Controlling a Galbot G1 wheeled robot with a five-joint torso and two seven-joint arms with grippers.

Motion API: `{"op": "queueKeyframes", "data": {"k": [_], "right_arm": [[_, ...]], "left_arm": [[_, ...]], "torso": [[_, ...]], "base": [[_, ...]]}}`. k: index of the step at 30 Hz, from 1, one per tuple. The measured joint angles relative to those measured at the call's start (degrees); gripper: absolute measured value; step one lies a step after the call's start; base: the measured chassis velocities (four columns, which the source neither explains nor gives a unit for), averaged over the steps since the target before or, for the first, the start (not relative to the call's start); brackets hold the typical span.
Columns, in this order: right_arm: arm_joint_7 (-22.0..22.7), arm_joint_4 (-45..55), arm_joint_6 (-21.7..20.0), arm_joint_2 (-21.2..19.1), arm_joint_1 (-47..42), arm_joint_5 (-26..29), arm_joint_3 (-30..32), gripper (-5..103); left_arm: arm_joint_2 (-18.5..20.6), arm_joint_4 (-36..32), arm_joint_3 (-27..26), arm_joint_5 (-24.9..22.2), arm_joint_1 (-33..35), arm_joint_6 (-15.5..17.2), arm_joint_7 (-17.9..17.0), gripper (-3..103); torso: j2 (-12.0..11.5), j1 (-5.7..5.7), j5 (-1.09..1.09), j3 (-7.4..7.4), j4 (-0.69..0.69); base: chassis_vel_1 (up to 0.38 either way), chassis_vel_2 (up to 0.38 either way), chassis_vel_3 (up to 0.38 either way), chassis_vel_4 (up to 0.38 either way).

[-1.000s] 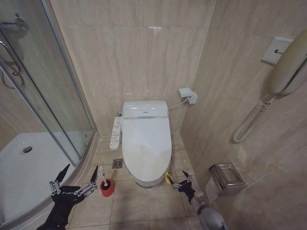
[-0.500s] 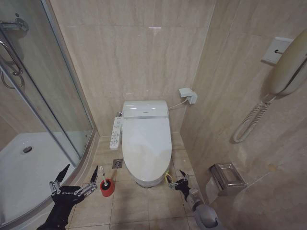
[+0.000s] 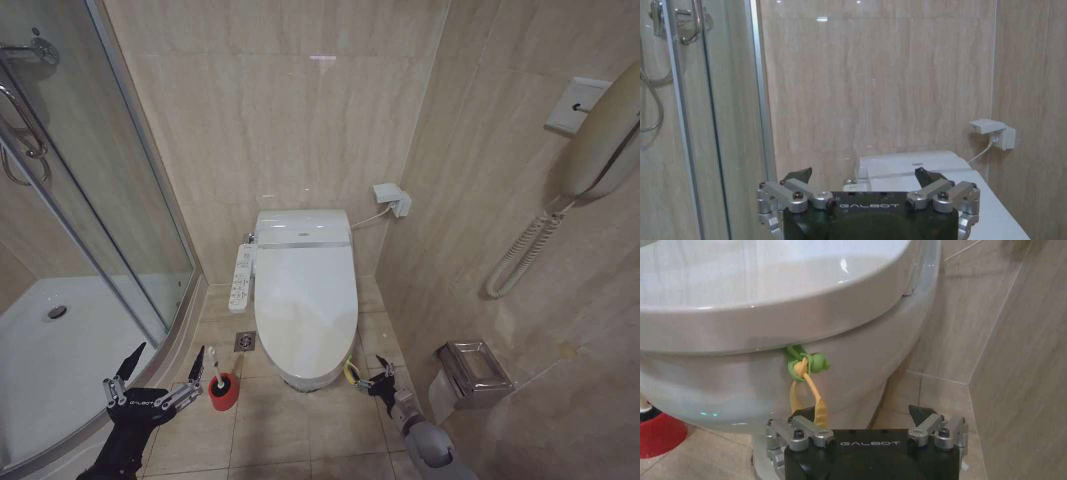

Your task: Open the toilet lid, clean the toilet bowl with a toilet brush, close the toilet lid, and flush.

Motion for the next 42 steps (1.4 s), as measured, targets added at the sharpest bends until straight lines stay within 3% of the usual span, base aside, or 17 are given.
{"op": "queueKeyframes", "data": {"k": [4, 5, 10, 11, 17, 18, 23, 24, 31, 32, 42], "right_arm": [[0.0, -0.88, 0.12, 0.34, 0.62, -0.4, -0.06, 100], [0.04, -1.23, 0.14, 0.41, 0.9, -0.71, -0.06, 91], [0.27, -1.54, 0.13, 0.34, 1.19, -1.23, 0.0, 91], [0.27, -1.54, 0.13, 0.29, 1.19, -1.26, 0.03, 68], [0.28, -1.4, 0.13, 0.03, 1.05, -1.26, 0.3, 68], [0.28, -1.37, 0.16, 0.02, 1.01, -1.25, 0.36, 41], [0.3, -1.28, 0.37, 0.08, 0.76, -1.15, 0.61, 41], [0.3, -1.32, 0.45, 0.16, 0.72, -1.15, 0.66, 14], [0.34, -1.18, 0.59, 0.43, 0.4, -1.12, 0.73, 14], [0.39, -0.86, 0.61, 0.43, 0.26, -0.81, 0.73, 1], [2.41, 7.38, 0.22, -0.52, -1.81, 6.39, 1.24, 1]], "left_arm": [[0.0, 0.0, 0.0, 0.0, 0.0, 0.0, 0.0, 100], [0.0, 0.0, 0.0, 0.0, 0.0, 0.0, 0.0, 100], [0.0, 0.0, 0.0, 0.0, 0.0, 0.0, 0.0, 100], [0.0, 0.0, 0.0, 0.0, 0.0, 0.0, 0.0, 100], [0.0, 0.0, 0.0, 0.0, 0.0, 0.0, 0.0, 100], [0.0, 0.0, 0.0, 0.0, 0.0, 0.0, 0.0, 100], [0.0, 0.0, 0.0, 0.0, 0.0, 0.0, 0.0, 100], [0.0, 0.0, 0.0, 0.0, 0.0, 0.0, 0.0, 100], [0.0, 0.0, 0.0, 0.0, 0.0, 0.0, 0.0, 100], [0.0, 0.0, 0.0, 0.0, 0.0, 0.0, 0.0, 100], [0.0, 0.0, 0.0, 0.0, 0.0, 0.0, 0.0, 100]], "torso": [[0.0, 0.0, 0.0, 0.0, 0.0], [0.0, 0.0, 0.0, 0.0, 0.0], [0.0, 0.0, 0.0, 0.0, 0.0], [0.0, 0.0, 0.0, 0.0, 0.0], [0.0, 0.0, 0.0, 0.0, 0.0], [0.0, 0.0, 0.0, 0.0, 0.0], [0.0, 0.0, 0.0, 0.0, 0.0], [0.0, 0.0, 0.0, 0.0, 0.0], [0.0, 0.0, 0.0, 0.0, 0.0], [0.0, 0.0, 0.0, 0.0, 0.0], [0.0, 0.0, 0.01, 0.0, 0.01]], "base": [[0.0, 0.0, 0.0, 0.0], [0.0, 0.0, 0.0, 0.0], [0.0, 0.0, 0.0, 0.0], [0.0, 0.0, 0.0, 0.0], [0.0, 0.0, 0.0, 0.0], [0.0, 0.0, 0.0, 0.0], [0.0, 0.0, 0.0, 0.0], [0.0, 0.0, 0.0, 0.0], [0.0, 0.0, 0.0, 0.0], [0.0, 0.0, 0.0, 0.0], [0.0, 0.0, 0.0, 0.0]]}}
